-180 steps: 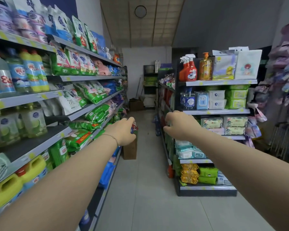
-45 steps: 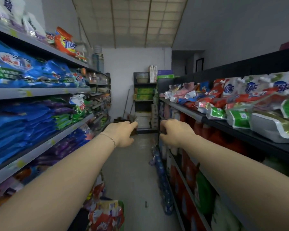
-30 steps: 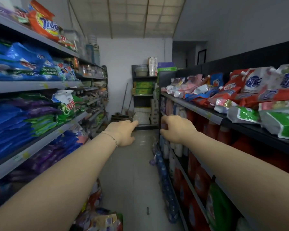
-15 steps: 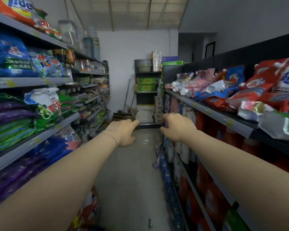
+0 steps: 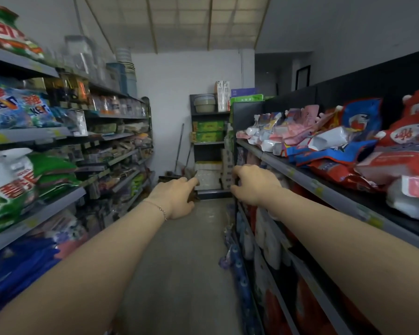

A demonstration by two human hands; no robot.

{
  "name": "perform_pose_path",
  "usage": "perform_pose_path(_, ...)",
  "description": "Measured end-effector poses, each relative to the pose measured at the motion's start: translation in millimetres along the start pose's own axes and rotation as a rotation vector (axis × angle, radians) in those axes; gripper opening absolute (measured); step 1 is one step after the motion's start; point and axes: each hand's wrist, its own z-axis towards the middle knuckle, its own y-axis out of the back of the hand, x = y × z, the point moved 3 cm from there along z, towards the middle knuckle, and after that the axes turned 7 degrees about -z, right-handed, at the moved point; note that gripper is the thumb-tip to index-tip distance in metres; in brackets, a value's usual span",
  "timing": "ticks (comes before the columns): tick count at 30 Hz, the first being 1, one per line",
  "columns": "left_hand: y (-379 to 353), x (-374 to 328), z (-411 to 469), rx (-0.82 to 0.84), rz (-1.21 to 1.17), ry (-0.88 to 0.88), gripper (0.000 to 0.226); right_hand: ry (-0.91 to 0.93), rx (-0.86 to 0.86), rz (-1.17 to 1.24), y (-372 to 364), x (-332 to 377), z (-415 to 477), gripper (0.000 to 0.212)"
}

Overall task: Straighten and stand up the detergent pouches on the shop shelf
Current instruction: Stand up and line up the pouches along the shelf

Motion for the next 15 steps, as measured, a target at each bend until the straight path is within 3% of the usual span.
perform_pose_path(15,-86.0,50.1,151.8,0.046,-0.07,0.038,0.057,0.052,0.044,-0.079,-101.9,-38.1,116.9,0.029)
